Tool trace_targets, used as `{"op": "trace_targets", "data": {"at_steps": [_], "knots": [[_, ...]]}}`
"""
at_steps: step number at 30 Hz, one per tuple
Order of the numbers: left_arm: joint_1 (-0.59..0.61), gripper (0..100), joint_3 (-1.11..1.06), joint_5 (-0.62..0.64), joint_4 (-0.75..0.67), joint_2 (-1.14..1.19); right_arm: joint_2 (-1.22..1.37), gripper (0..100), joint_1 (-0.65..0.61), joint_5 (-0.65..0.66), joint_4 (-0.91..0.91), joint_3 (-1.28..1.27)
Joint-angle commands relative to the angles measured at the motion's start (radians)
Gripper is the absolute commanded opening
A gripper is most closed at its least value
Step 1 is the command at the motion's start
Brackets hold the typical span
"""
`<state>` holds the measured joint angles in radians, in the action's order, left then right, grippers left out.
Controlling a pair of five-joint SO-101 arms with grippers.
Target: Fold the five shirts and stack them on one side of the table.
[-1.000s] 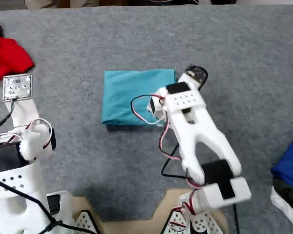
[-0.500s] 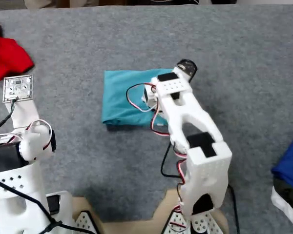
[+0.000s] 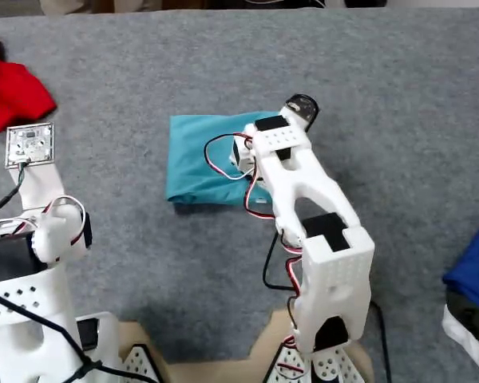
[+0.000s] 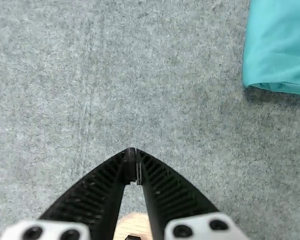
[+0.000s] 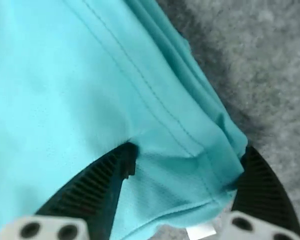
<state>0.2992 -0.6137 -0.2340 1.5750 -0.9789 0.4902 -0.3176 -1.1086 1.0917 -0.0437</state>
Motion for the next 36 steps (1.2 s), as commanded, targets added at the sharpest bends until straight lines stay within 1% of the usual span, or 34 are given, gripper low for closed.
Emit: {"op": "trace_targets", "data": {"at_steps": [1,3,5,7,9,12,18,21,24,28,36], "knots": [[0.012,2,-0.002,-0.011,0.005,-0.015,0.004,32.8,-0.005,0.003,-0.018,0.028],[0.012,2,-0.003,-0.011,0.005,-0.015,0.004,26.8,-0.005,0.003,-0.018,0.028],[0.011,2,-0.003,-0.011,0.003,-0.015,0.004,16.3,-0.005,0.005,-0.015,0.028],[0.011,2,-0.003,-0.011,0.002,-0.015,0.004,8.1,-0.005,0.044,-0.02,0.028],[0.011,2,-0.003,-0.011,0.005,-0.015,0.004,4.4,-0.005,0.084,-0.02,0.033],[0.011,2,-0.003,-0.011,0.005,-0.015,0.002,0.5,0.002,0.109,-0.02,0.035],[0.011,2,-0.002,-0.011,0.005,-0.024,-0.019,0.5,0.045,0.167,-0.012,0.035],[0.011,2,-0.002,-0.011,0.005,-0.024,-0.065,0.5,0.097,0.19,-0.011,0.033],[0.011,2,0.003,-0.011,0.005,-0.024,-0.147,0.5,0.165,0.253,-0.011,0.035],[0.011,2,0.008,-0.011,0.0,-0.024,-0.268,0.5,0.285,0.339,0.0,0.033],[0.011,2,0.006,-0.011,-0.002,-0.024,-0.527,0.5,0.613,0.453,0.015,0.035]]}}
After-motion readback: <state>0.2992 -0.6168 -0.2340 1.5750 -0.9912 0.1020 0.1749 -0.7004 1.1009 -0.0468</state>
